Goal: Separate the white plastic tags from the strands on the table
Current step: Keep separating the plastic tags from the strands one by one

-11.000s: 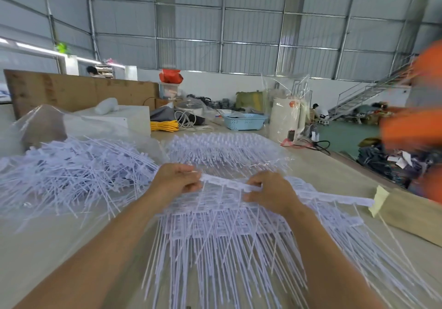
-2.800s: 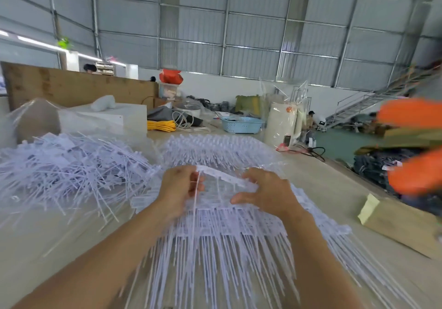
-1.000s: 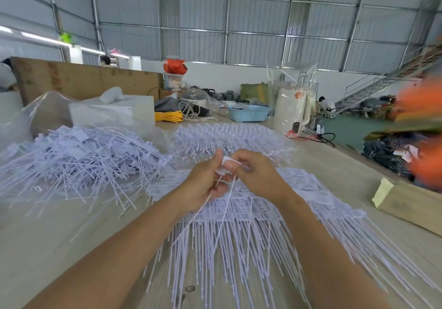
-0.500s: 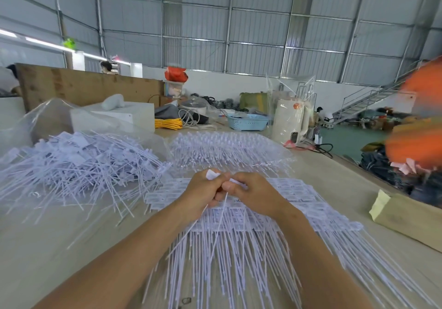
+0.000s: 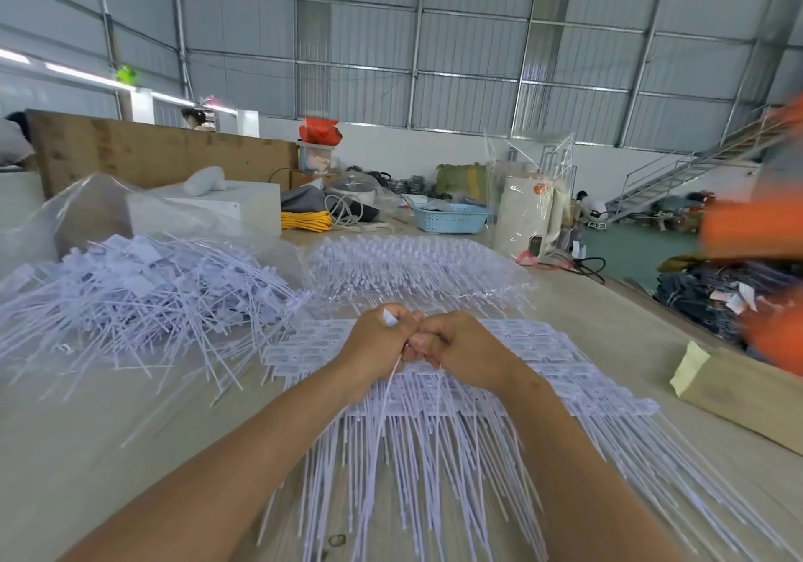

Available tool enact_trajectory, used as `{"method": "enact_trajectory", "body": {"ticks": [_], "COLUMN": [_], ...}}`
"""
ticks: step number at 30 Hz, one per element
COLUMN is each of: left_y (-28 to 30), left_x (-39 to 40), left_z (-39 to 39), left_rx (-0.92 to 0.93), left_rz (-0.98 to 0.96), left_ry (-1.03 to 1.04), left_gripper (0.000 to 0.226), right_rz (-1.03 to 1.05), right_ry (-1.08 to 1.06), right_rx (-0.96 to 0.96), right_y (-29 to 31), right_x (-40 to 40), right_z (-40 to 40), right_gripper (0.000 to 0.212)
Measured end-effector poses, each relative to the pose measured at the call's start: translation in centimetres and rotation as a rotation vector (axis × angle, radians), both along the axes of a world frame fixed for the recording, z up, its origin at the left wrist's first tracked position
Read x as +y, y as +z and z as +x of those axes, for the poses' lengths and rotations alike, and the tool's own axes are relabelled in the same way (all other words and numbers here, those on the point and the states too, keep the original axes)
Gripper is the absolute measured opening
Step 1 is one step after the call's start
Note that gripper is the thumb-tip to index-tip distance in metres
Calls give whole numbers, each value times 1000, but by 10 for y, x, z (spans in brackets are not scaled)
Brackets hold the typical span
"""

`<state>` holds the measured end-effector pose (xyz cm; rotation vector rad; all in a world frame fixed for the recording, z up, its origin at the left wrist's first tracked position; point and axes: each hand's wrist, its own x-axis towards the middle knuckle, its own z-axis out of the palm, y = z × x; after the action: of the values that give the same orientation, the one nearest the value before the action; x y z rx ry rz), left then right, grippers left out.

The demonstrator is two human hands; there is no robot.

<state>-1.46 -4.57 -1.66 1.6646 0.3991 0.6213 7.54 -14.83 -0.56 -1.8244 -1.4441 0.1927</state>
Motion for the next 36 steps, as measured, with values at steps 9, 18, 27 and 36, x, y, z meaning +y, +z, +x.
{"method": "enact_trajectory", "body": {"ticks": [9,18,27,36], "left_y": [21,14,11,8], "left_x": [27,42,-7,-3], "left_z": [-17,-18,-2,1], "left_rx": [-12,-153,2,-31], "left_rz": [-288,-413,-302,-403], "left_ry": [-170,-57,-265,-212], "left_gripper": [20,32,35,13], "right_rz": [-24,433,320,86], "right_ry": [-144,-198,-203,11], "right_rx": [-145,11,-131,140], "right_y": [4,29,8,12], "right_x": [-20,-11,8,-10], "right_z": [23,-1,-10,1], "right_gripper": [40,24,16,18]}}
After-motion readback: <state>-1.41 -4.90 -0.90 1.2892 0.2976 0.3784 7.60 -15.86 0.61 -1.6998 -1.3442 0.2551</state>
